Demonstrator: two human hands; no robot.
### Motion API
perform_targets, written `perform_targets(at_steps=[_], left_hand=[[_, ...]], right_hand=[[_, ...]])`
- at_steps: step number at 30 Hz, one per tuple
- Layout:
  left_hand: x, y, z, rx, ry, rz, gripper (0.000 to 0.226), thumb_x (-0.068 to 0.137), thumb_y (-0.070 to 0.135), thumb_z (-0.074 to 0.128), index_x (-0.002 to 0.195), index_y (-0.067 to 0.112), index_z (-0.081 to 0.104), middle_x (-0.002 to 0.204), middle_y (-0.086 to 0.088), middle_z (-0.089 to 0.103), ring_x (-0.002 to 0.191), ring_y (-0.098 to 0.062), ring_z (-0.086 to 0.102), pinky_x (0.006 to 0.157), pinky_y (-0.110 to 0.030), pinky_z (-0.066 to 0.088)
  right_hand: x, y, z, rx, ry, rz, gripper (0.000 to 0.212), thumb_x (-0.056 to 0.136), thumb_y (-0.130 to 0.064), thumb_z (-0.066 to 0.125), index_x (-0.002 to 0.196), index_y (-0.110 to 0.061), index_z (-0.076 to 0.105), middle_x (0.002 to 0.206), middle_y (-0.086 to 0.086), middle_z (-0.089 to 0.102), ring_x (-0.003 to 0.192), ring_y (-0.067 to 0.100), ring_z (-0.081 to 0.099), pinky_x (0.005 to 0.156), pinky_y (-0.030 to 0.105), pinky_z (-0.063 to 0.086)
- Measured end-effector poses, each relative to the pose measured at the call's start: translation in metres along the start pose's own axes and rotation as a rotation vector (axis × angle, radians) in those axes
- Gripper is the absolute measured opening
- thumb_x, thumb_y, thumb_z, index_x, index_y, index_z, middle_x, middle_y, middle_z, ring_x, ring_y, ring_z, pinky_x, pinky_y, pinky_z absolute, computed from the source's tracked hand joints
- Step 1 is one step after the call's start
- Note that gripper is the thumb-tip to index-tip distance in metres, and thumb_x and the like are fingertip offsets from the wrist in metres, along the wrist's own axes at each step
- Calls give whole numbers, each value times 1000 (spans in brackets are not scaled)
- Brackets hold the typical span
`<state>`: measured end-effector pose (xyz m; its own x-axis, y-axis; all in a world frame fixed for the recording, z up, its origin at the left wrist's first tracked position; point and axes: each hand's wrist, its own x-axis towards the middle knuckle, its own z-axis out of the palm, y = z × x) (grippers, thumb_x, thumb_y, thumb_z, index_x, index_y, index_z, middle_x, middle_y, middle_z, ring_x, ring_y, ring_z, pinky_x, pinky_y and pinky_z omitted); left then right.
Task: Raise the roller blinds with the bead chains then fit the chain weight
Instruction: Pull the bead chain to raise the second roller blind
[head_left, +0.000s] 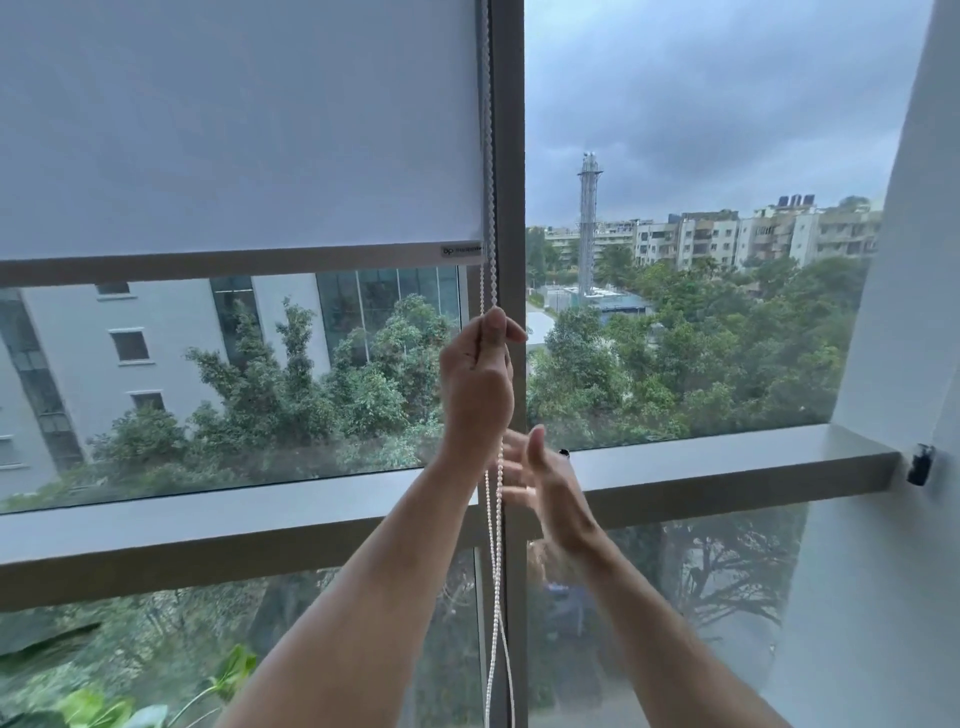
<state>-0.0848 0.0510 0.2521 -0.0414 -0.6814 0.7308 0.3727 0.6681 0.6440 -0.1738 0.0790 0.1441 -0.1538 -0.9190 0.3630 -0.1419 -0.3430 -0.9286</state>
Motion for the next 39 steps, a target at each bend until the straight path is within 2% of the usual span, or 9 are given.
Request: perform_targets(at_steps=[4,9,12,15,21,26,31,35,39], left_hand=[[-23,-16,0,53,-31,-72,35,99,27,45,69,32,64,52,14,55,46,-1,45,43,-26,42],[-59,-46,-10,34,-48,-144,33,97,25,45,70,24,63,44,10,39,41,-8,28,39,-23,21],[-80,-58,-18,74,-55,-174,33,97,29,44,72,20,62,46,11,33,43,-11,25,42,-28,18],[-85,-61,-22,101,-68,-176,33,97,29,43,72,21,63,47,11,33,44,-13,25,44,-31,18],[-67,-57,-35,41,-240,-199,47,94,50,46,75,17,72,46,7,39,41,-11,34,41,-25,28],[-29,-47,-50,200,-172,-182,81,72,91,30,82,24,75,76,1,77,72,-18,72,71,-30,57],[33,8,-32,109,-94,-75,46,100,51,33,89,30,73,82,1,76,79,-15,72,63,-24,58],[80,66,-7,61,-159,-34,31,105,37,35,107,20,61,101,-15,69,88,-27,68,72,-38,59],[105,102,20,-71,-214,-119,34,105,26,38,119,4,60,80,-3,65,59,-10,61,52,-25,51]], right_hand=[[28,-67,-3,199,90,-170,57,96,-59,34,122,-20,66,118,7,73,111,19,69,91,40,53],[57,-153,4,206,102,-304,37,107,-31,33,112,-12,63,91,12,69,75,23,66,67,34,55],[67,-180,13,212,141,-313,35,108,-28,34,98,-16,65,69,2,54,50,8,45,43,23,37],[71,-175,23,150,268,-383,38,108,-20,36,78,-17,60,61,-1,44,48,8,34,41,24,26],[73,-165,23,117,325,-565,38,105,-15,39,70,-20,54,60,-5,44,52,7,35,45,25,29],[68,-149,27,35,348,-610,34,100,-22,40,69,-26,53,54,-17,49,50,-1,38,44,17,32],[57,-114,33,43,304,-560,37,102,-22,42,71,-32,60,59,-17,58,53,-1,49,50,20,41],[50,-97,33,63,290,-520,36,102,-25,42,68,-25,54,55,-16,42,52,7,33,50,27,27],[40,-91,33,57,282,-500,36,102,-24,39,69,-18,50,55,-15,41,52,8,33,51,24,27]])
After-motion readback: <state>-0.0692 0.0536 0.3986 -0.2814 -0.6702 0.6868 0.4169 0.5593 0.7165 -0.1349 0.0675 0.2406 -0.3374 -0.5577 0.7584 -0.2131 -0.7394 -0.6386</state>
